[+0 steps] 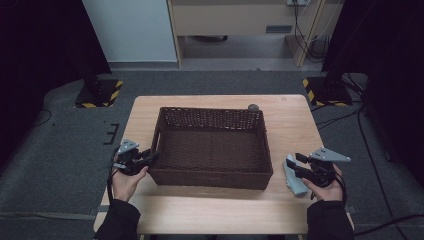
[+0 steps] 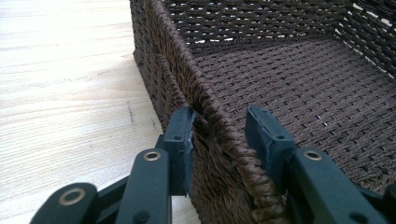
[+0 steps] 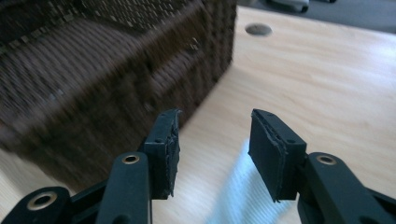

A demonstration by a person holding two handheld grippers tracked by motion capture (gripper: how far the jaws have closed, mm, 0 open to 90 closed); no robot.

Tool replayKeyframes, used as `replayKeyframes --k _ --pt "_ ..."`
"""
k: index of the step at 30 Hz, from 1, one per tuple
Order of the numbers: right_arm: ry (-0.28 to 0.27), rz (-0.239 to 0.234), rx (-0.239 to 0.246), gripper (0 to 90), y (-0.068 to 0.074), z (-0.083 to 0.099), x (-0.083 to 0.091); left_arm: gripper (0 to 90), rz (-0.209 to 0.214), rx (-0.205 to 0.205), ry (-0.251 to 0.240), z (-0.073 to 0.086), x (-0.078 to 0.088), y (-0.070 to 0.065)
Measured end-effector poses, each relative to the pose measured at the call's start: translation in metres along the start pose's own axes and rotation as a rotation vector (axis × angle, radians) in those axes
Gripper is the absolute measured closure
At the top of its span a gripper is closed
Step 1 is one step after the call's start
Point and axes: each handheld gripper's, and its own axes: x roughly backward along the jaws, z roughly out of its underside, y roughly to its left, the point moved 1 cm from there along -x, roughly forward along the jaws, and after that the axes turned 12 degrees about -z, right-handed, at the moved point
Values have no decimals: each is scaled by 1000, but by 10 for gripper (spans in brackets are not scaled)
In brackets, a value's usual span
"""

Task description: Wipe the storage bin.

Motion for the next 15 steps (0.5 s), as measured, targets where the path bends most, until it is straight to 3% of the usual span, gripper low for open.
replayKeyframes --k 4,15 --pt "-36 -25 13 500 10 -16 -8 617 6 9 -1 0 -1 1" --pt "-35 -38 81 510 23 -45 -38 627 0 -7 -1 -4 -5 0"
